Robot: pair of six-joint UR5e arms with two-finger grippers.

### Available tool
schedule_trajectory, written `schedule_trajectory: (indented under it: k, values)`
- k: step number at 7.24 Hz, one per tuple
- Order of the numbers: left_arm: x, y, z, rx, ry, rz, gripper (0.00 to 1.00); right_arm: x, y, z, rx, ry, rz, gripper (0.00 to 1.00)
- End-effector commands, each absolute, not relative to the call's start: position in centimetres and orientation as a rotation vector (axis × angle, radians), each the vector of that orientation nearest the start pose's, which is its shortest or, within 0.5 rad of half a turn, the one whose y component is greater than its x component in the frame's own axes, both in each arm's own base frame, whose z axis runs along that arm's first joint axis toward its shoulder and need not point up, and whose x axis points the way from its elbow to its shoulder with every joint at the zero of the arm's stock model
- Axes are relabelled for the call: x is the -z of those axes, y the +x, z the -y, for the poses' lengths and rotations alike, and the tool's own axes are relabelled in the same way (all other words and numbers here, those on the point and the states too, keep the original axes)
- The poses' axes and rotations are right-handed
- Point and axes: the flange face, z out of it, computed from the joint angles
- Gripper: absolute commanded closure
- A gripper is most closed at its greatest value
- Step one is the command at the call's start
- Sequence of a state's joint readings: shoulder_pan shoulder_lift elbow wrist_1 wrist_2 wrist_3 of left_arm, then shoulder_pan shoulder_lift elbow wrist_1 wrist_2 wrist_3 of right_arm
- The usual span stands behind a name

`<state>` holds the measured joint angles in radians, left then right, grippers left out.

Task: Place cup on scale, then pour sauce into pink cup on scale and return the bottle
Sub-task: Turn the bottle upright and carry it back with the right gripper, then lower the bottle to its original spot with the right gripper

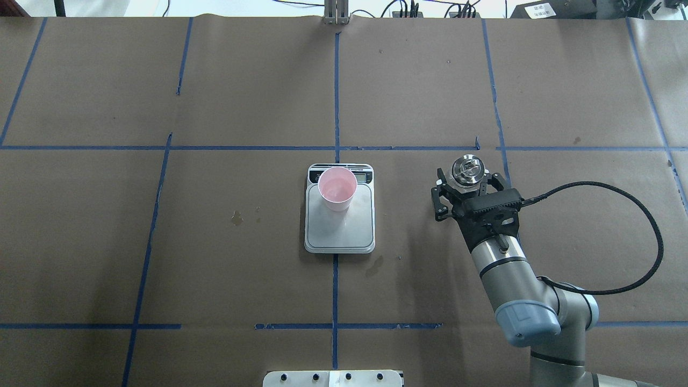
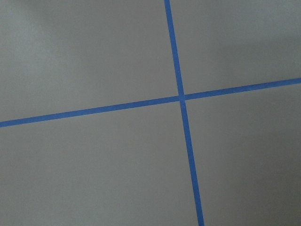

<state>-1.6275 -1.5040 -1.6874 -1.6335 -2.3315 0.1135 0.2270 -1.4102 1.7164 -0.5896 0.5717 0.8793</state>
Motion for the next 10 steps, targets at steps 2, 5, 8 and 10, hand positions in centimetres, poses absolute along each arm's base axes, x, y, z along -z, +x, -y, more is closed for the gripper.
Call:
schedule_trajectory:
  k: [2,5,8,10]
  values:
    - [-62.5,-9.1,46.7,-0.103,0.187,-0.747,0.00,-42.8,-41.2,32.5,-0.257,1.110,0.745,1.00]
    - [-62.5,-9.1,46.7,-0.105,0.191,-0.748,0.00,-46.1,-37.2,33.2,-0.228,1.028,0.724,1.00]
    - [-62.5,-9.0,46.8,-0.107,0.194,-0.748,0.00,-45.1,-38.0,33.2,-0.303,0.999,0.788,1.00]
    - [-62.5,-9.0,46.8,-0.107,0.194,-0.748,0.00,-46.2,-38.2,33.2,-0.298,0.995,0.767,1.00]
